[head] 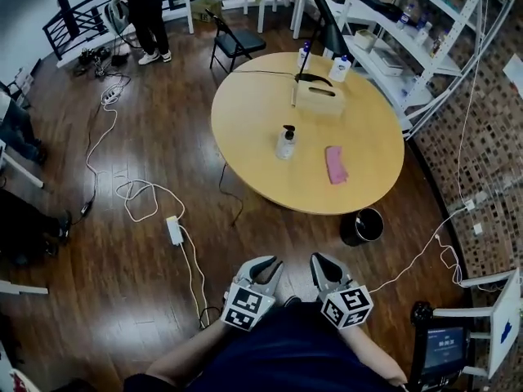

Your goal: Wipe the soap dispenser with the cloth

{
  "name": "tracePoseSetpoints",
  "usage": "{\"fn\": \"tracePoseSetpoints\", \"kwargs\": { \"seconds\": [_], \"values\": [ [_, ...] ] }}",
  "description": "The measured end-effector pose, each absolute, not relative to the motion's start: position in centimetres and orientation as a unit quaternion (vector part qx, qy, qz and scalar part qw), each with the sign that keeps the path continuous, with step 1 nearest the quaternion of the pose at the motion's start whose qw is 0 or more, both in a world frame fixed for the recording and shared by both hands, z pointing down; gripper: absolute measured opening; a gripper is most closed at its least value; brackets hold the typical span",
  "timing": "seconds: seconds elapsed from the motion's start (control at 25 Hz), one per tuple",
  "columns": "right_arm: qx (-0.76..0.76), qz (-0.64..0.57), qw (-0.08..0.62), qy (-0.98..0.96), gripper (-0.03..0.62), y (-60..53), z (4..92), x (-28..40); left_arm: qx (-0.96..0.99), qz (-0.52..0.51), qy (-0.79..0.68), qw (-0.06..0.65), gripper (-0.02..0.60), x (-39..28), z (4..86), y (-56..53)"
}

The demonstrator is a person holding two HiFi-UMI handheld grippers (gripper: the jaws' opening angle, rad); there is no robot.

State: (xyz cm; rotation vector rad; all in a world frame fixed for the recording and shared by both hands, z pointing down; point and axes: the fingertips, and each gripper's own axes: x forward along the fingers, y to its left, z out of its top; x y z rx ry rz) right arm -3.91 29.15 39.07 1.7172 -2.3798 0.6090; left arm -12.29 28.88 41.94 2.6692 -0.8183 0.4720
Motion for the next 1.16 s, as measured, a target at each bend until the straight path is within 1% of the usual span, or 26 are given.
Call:
{"fn": "tracePoseSetpoints", "kwargs": {
  "seconds": [0.24, 0.36, 0.44, 1.16],
  "values": [
    [0.567, 0.189, 0.083, -0.797, 0.011, 33.0, 38.4, -2.2, 0.928, 0.178, -0.285, 0.16, 0.06, -9.8, 42.1, 32.4],
    [0.573, 0.195, 0.073, -0.793, 0.011, 34.5, 38.6, -0.7, 0.928, 0.19, -0.262, 0.185, 0.06, -8.1, 42.6, 34.5],
    [0.579, 0.208, 0.066, -0.785, 0.011, 35.2, 39.0, 0.4, 0.926, 0.195, -0.263, 0.187, 0.06, -7.7, 42.6, 35.2],
    [0.565, 0.193, 0.065, -0.8, 0.011, 36.6, 38.4, -0.7, 0.916, 0.199, -0.3, 0.178, 0.058, -9.4, 41.9, 36.3]
  ]
}}
